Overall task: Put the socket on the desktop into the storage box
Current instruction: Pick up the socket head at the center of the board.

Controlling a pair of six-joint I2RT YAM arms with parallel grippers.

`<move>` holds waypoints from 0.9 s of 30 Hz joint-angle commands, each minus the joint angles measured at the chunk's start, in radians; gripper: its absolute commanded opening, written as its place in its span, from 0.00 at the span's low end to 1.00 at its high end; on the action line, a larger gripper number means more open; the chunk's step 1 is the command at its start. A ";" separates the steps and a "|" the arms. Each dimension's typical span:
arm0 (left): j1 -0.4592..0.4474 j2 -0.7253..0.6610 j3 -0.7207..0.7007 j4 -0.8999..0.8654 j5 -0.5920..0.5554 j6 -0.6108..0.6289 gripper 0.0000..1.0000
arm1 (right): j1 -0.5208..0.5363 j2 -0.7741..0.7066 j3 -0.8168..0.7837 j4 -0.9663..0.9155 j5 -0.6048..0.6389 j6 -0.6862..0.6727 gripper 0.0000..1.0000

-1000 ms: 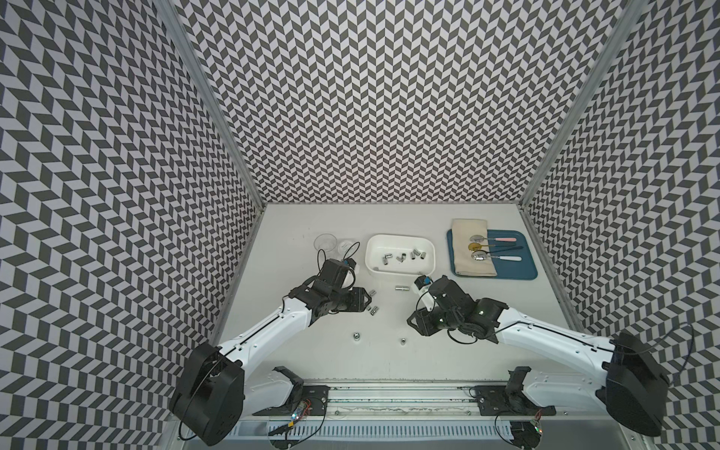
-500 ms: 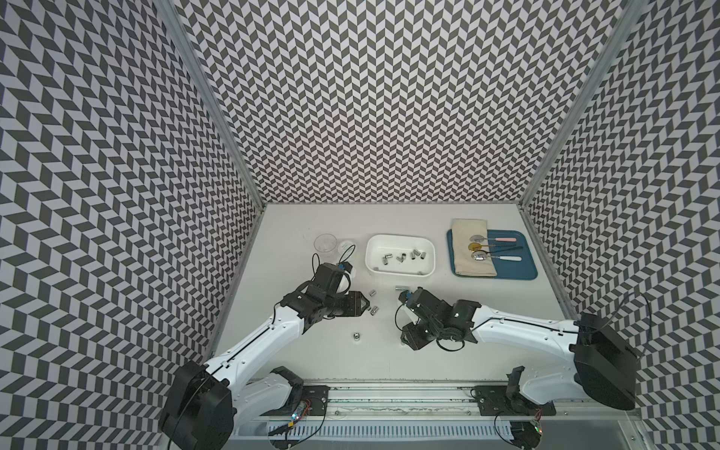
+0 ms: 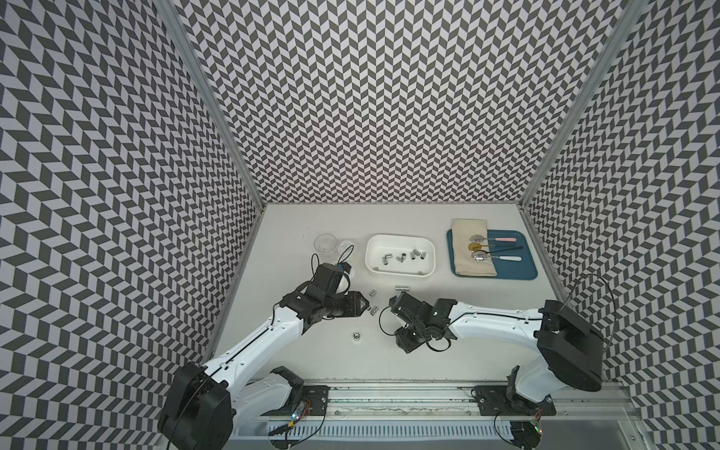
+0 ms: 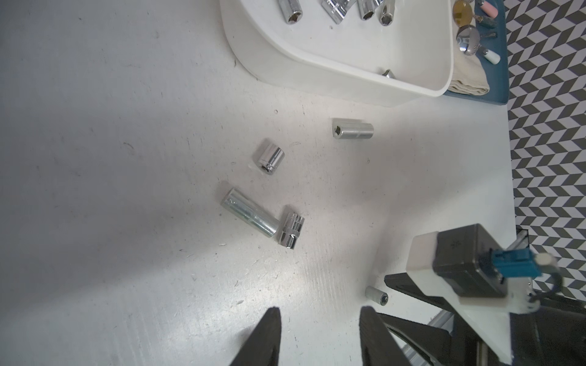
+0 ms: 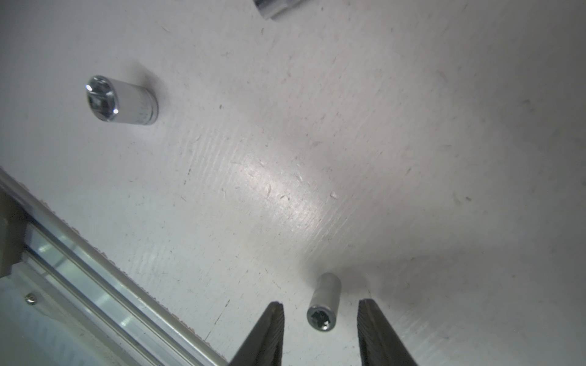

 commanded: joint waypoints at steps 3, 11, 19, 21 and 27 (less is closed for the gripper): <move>0.005 -0.014 -0.006 -0.010 -0.008 -0.003 0.44 | 0.014 0.041 0.032 0.002 0.027 -0.005 0.41; 0.004 -0.015 -0.007 -0.010 -0.013 -0.005 0.44 | 0.020 0.073 0.040 -0.001 0.039 -0.007 0.36; 0.005 -0.014 -0.006 -0.010 -0.015 -0.007 0.44 | 0.021 0.067 0.032 0.001 0.050 -0.004 0.19; 0.005 -0.014 -0.007 -0.010 -0.016 -0.006 0.44 | 0.020 0.065 0.032 0.001 0.054 -0.002 0.19; 0.005 -0.016 -0.006 -0.013 -0.019 -0.007 0.44 | 0.019 0.041 0.039 0.002 0.073 0.010 0.17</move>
